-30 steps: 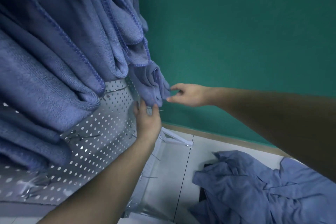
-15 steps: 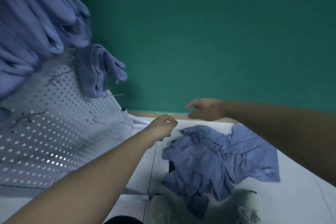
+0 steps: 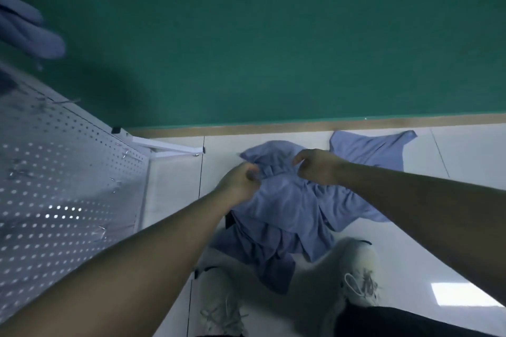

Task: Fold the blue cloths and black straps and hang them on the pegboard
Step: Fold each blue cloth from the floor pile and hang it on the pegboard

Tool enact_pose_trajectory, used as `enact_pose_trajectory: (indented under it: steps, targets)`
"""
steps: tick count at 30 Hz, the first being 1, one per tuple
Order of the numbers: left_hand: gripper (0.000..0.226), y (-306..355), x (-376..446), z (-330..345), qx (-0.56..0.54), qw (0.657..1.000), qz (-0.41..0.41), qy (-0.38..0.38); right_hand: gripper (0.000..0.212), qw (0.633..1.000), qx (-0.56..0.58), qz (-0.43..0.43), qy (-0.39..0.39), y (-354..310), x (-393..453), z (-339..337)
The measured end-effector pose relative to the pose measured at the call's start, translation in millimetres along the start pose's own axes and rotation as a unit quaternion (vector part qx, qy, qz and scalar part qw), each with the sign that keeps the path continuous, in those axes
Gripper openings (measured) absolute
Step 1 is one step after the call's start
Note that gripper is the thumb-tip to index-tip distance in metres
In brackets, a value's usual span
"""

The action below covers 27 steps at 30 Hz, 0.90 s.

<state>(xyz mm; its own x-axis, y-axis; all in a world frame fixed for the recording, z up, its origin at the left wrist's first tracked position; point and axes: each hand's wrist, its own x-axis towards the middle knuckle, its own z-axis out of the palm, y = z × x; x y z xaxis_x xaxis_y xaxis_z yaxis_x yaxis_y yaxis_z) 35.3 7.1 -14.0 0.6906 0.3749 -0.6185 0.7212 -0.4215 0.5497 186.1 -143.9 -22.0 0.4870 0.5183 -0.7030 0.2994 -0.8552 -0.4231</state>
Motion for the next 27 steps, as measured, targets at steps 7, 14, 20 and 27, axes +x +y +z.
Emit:
enact_pose_trajectory:
  steps: [7,14,20,27]
  targets:
    - [0.019,-31,49,53,0.019,0.999,-0.032,-0.039,0.045,1.0,-0.01,0.009,0.026,37,57,51]
    - [0.031,-43,50,67,-0.01,0.999,-0.013,-0.048,0.017,0.994,0.066,0.054,0.065,46,65,66]
    - [0.066,-13,23,38,-0.042,0.997,0.059,-0.031,0.02,0.969,0.247,-0.011,0.006,3,6,20]
    - [0.093,35,-53,-1,-0.167,0.974,0.157,0.006,0.026,0.916,0.379,-0.131,-0.006,-48,-95,-24]
